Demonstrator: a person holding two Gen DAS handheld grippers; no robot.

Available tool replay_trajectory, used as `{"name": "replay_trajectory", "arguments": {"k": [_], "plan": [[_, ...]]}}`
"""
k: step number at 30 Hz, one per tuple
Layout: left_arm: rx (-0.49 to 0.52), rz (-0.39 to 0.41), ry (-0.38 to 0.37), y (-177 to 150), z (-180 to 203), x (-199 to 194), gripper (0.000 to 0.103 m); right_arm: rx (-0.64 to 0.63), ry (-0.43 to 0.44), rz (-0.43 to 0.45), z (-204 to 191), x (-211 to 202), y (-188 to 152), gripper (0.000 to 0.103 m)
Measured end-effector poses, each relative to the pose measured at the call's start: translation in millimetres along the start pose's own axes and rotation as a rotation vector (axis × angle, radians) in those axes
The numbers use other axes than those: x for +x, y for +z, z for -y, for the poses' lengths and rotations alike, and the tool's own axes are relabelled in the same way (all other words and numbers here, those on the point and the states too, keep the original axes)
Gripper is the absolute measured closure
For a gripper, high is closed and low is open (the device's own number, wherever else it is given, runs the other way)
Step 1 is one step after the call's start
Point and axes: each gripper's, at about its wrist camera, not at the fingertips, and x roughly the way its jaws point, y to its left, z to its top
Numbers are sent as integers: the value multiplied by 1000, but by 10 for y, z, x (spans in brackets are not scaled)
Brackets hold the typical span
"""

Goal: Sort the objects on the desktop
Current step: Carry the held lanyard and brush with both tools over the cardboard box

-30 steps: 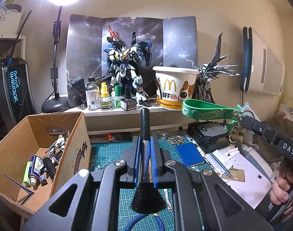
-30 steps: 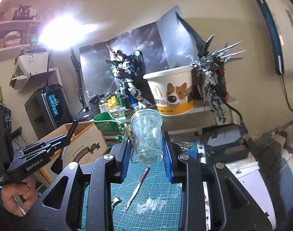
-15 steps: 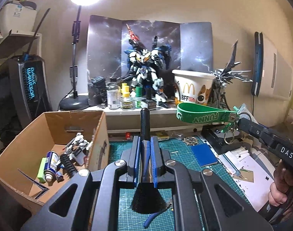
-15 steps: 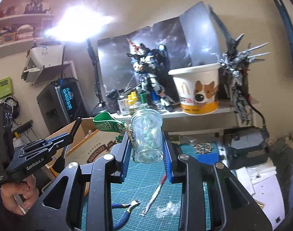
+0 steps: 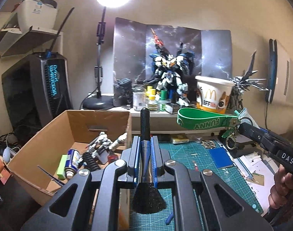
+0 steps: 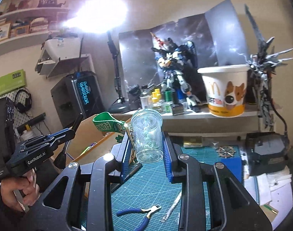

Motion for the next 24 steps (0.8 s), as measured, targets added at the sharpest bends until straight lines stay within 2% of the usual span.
{"name": "replay_trajectory", "arguments": {"k": [24], "plan": [[-76, 19, 175, -18, -618, -304, 92, -101, 206, -45, -708, 494, -4, 75]]}}
